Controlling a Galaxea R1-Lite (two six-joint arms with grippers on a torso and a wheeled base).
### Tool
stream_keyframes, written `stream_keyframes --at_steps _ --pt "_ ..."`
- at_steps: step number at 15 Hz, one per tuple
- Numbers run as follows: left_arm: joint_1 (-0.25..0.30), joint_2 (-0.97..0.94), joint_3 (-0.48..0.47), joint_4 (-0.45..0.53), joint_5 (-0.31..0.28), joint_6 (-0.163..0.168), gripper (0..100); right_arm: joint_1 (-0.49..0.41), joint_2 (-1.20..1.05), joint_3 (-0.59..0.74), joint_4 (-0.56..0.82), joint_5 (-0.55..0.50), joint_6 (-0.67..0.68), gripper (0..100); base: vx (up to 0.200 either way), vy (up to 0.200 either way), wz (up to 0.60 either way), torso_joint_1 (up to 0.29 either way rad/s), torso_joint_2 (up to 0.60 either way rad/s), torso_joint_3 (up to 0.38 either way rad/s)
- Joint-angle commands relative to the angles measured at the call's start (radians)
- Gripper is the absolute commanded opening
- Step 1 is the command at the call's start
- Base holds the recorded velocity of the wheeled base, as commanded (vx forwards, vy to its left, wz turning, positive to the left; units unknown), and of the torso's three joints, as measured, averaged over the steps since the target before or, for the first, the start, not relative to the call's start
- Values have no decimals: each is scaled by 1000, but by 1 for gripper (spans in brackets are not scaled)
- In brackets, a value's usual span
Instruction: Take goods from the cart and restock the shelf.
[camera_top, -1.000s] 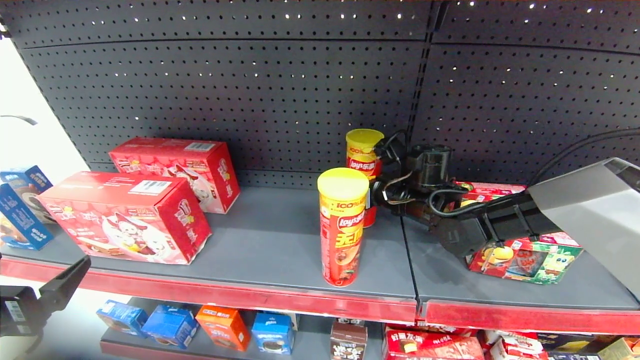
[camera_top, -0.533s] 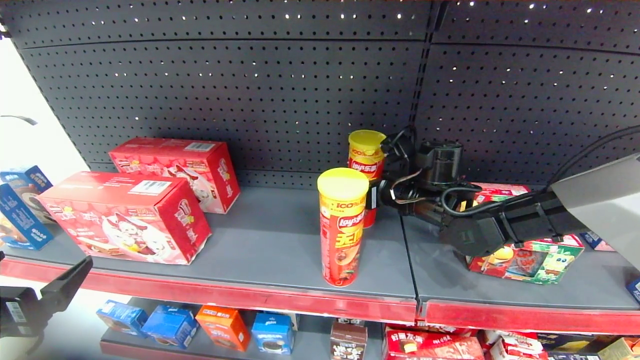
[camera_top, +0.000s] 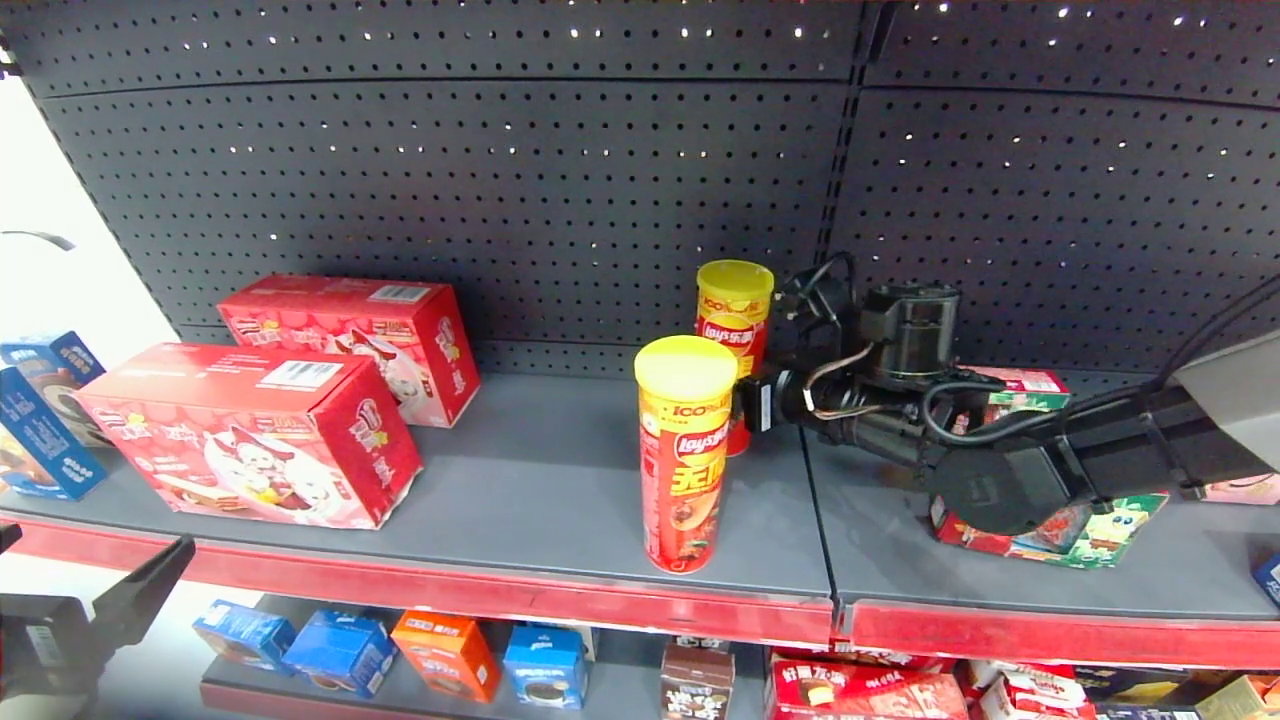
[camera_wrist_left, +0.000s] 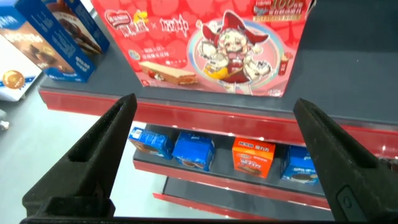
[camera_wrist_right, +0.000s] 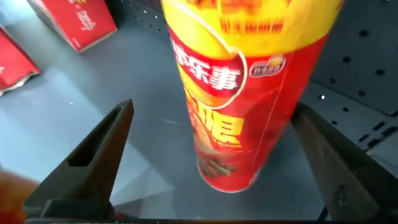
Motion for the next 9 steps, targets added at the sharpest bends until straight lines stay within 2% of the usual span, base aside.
stream_keyframes --at_steps 1,6,9 --pt "0 -4 19 1 0 -1 100 0 -46 23 0 1 -2 100 0 0 0 0 0 0" --pt "-1 1 32 1 -25 1 100 -2 -164 143 2 5 -2 100 0 0 0 0 0 0" --pt "-1 16 31 1 -27 -1 100 -5 -341 209 114 2 -2 100 0 0 0 0 0 0"
